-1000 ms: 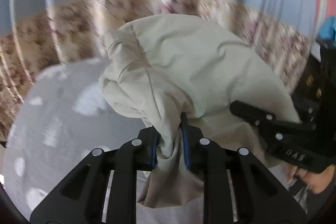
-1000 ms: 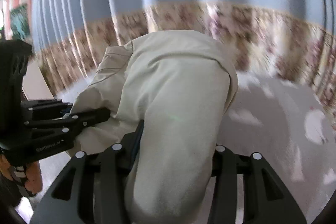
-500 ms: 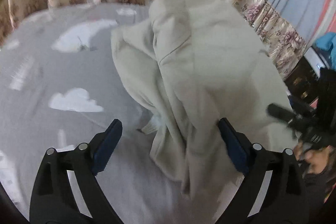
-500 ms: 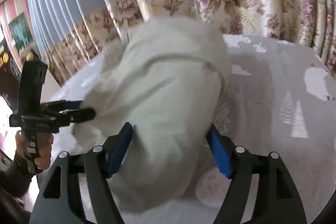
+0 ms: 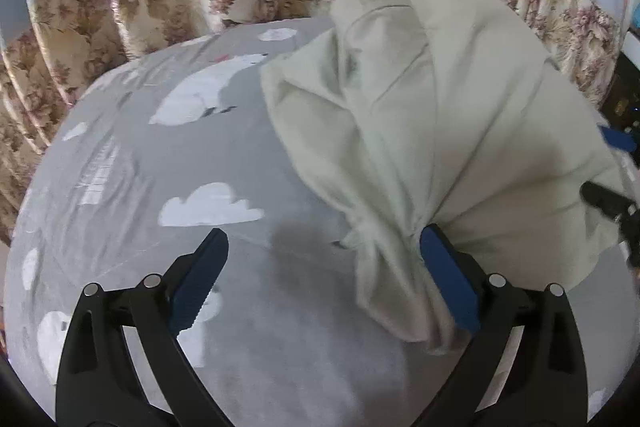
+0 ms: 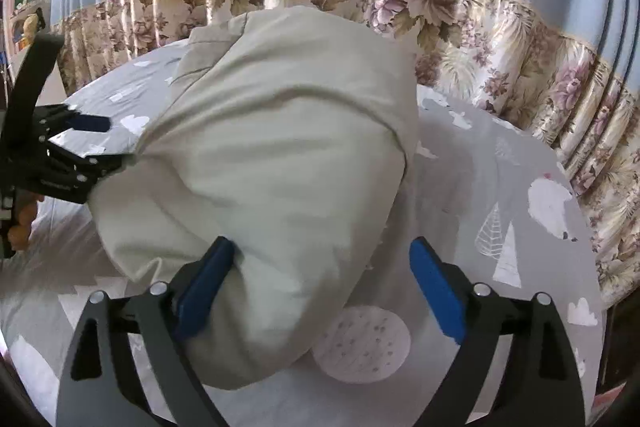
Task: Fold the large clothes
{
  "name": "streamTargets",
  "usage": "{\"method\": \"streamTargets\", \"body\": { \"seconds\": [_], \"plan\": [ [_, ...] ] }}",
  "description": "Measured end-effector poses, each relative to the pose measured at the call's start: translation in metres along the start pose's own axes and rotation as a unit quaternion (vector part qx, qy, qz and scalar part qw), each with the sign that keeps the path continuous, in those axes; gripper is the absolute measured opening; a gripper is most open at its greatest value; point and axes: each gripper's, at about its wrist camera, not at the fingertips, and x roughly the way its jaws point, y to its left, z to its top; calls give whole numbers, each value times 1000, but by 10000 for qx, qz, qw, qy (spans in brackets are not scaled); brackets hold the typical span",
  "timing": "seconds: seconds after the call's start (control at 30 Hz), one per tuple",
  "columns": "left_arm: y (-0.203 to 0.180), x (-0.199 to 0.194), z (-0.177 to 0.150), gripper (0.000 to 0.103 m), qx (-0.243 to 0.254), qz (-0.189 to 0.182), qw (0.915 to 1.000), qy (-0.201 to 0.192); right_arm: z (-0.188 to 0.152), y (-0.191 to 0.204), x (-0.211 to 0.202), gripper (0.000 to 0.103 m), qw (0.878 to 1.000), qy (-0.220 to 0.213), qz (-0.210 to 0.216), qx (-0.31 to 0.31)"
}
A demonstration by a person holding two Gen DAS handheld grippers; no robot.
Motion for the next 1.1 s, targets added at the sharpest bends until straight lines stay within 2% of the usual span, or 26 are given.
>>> {"method": "streamTargets", "body": {
  "seconds": [0.03,0.13,0.17,0.2,0.23,0.27,0.37,0.43,0.53,0.73,0.83,0.97,1.03,1.1],
  "plan": [
    [0,4,-2,80,50,230,9997,78,3,1,-6,89,10000,-60,-38,-8],
    [26,-2,-13,79,-459,-210,9983,301,4,2,-32,91,9993,-287,124,226],
    [32,-12,-15,82,-585,-247,9977,228,5,2,-45,91,9980,-389,223,444],
    [36,-24,-17,91,-631,-227,9977,111,5,3,-54,94,9968,-489,273,564],
    [37,-36,-17,96,-654,-162,9977,-20,6,4,-64,101,9952,-641,284,689],
    [38,-51,-17,100,-675,-35,9975,-197,7,6,-74,101,9931,-808,275,805],
    [30,-97,-13,100,-548,188,9963,-628,11,15,-101,101,9879,-1094,121,1094],
    [23,-123,-11,100,-464,351,9956,-729,15,25,-115,101,9851,-1165,-304,1232],
    [14,-155,-12,100,-371,420,9940,-940,15,37,-124,101,9845,-1017,-710,1237],
    [2,-206,-22,100,-294,464,9899,-1306,11,57,-147,101,9718,-770,-1522,1629],
    [1,-225,-29,100,-359,553,9875,-1434,11,67,-161,101,9692,-707,-1551,1777],
    [0,-242,-35,100,-443,565,9858,-1518,9,77,-185,101,9719,-774,-1104,1929],
    [-1,-249,-37,100,-455,673,9837,-1603,11,81,-188,101,9729,-598,-1102,1942],
    [-2,-254,-39,100,-461,710,9829,-1637,10,86,-195,101,9736,-636,-1148,1865]
  ]
}}
